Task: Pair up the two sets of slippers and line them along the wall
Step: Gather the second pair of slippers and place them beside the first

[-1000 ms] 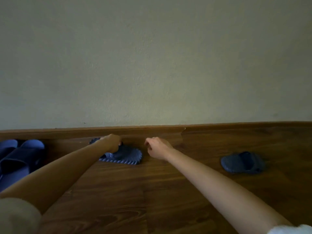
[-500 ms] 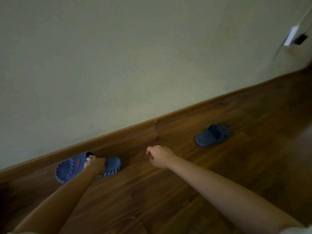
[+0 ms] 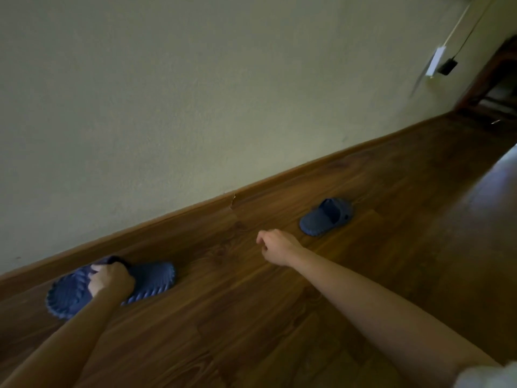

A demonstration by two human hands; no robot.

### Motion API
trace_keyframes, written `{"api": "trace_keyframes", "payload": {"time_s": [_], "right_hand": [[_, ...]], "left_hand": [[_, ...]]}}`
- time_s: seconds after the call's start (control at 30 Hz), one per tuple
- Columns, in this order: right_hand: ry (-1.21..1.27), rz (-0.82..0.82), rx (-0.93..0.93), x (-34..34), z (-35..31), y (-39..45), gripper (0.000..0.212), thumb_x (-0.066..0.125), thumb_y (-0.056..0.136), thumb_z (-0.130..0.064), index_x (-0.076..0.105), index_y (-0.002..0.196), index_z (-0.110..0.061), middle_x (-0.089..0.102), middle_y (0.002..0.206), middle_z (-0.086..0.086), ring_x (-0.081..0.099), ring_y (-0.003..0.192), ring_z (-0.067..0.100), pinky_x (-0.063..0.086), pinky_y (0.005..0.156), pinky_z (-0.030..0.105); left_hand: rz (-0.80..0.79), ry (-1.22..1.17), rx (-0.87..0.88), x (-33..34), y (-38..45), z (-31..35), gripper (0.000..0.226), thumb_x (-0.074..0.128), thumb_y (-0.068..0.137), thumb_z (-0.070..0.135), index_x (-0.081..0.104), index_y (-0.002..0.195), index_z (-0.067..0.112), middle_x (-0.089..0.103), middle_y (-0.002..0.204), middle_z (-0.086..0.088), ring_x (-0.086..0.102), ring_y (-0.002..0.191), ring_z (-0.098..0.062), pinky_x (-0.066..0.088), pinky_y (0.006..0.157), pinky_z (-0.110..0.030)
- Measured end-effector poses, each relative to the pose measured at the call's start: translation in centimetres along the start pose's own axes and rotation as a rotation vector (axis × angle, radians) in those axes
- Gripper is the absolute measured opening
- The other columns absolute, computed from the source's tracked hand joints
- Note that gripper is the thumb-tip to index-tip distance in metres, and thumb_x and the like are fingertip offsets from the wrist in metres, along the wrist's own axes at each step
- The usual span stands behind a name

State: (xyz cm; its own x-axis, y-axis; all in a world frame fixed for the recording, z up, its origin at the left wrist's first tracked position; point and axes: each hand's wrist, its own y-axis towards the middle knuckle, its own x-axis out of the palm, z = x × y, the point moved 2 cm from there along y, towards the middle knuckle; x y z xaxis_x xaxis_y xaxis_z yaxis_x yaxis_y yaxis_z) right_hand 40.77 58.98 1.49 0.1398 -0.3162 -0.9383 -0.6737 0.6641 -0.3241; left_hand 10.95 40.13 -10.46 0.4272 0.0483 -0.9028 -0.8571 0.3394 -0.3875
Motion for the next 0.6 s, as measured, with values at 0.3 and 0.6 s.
{"api": "trace_keyframes", "payload": {"time_s": [0.3, 0.6], "right_hand": [[0.086, -0.022, 0.107, -0.8, 4.3, 0.9, 0.033, 0.049, 0.096, -0.019, 0.051, 0.129, -0.020, 0.056, 0.129, 0.005, 0.060, 0.088, 0.020, 0.050, 0.065, 0.032], [0.110, -0.018, 0.204, -1.2, 7.9, -1.4, 0.034, 0.050, 0.096, -0.020, 0.050, 0.130, -0.018, 0.062, 0.122, 0.006, 0.064, 0.098, 0.024, 0.056, 0.085, 0.043]], "left_hand": [[-0.032, 0.040, 0.685, 1.5, -2.1, 2.2, 0.042, 0.045, 0.093, 0.016, 0.048, 0.134, 0.009, 0.034, 0.150, -0.016, 0.056, 0.113, -0.034, 0.050, 0.089, -0.038], [-0.200, 0.077, 0.929, 3.9, -7.8, 9.8, 0.054, 0.045, 0.096, 0.019, 0.027, 0.146, 0.007, 0.002, 0.161, -0.007, 0.027, 0.143, -0.026, 0.038, 0.108, -0.037]]}}
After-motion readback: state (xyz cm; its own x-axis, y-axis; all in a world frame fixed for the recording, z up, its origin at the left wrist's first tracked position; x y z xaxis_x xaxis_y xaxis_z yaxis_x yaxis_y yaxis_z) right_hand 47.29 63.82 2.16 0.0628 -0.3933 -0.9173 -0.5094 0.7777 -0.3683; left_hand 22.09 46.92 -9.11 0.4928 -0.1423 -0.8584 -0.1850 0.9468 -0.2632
